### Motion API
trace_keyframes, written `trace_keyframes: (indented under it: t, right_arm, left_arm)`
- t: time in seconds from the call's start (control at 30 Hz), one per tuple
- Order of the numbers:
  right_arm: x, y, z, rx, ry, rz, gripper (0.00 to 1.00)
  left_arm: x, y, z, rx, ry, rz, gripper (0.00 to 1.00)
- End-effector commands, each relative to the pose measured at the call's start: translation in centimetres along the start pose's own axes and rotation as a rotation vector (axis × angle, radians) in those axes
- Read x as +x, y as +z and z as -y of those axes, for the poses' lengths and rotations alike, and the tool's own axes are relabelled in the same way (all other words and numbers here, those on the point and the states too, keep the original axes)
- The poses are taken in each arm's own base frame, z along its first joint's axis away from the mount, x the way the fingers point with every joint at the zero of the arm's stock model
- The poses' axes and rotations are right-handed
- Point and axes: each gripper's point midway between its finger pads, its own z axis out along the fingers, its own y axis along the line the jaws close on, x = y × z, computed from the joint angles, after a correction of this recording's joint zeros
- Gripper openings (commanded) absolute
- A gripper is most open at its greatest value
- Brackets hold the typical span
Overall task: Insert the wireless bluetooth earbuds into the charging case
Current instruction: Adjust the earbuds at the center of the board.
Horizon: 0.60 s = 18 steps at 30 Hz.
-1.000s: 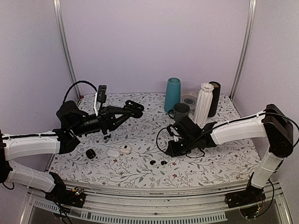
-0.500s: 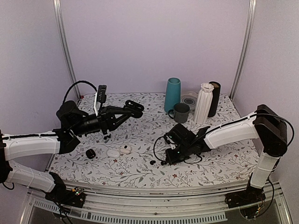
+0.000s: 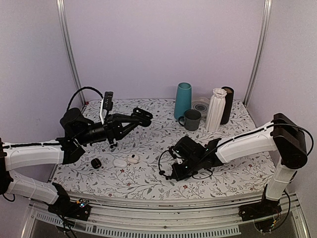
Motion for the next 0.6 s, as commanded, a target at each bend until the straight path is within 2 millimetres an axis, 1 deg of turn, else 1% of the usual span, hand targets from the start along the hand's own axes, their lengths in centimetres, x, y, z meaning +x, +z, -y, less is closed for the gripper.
trace_keyframes:
  t: [0.0,0.07,0.2,0.4,0.47,0.57]
  right_arm:
    - [0.1,-1.1,-0.9,-0.026,-0.002,0.008,0.08]
    - [0.0,-1.1,-0.6,-0.009,-0.01,0.013,0.09]
    - [-0.4,-1.2,-0.6,-0.008,-0.044,0.026,0.1]
    - [-1.4,-2.1,-1.0,-0.025,-0.135,0.085,0.14]
    - [-1.6,-2.7,-1.4,-0.046,-0.173,0.11,0.18]
    - [-1.7,-3.9,-2.5,-0.097,-0.263,0.151,0.28]
  left_arm:
    - [-0.5,-0.3,-0.1,-0.002,0.013,0.022,0.0]
    - [-0.4,-0.3,-0.1,-0.001,0.012,0.02,0.0]
    - [-0.5,-0.3,-0.1,-0.002,0.011,0.021,0.0]
    - [-0.5,-0.4,-0.1,-0.008,0.01,0.021,0.0]
    - [-0.5,-0.5,-0.1,-0.008,0.012,0.021,0.0]
    - [-0.6,-0.5,-0.1,-0.012,0.016,0.022,0.0]
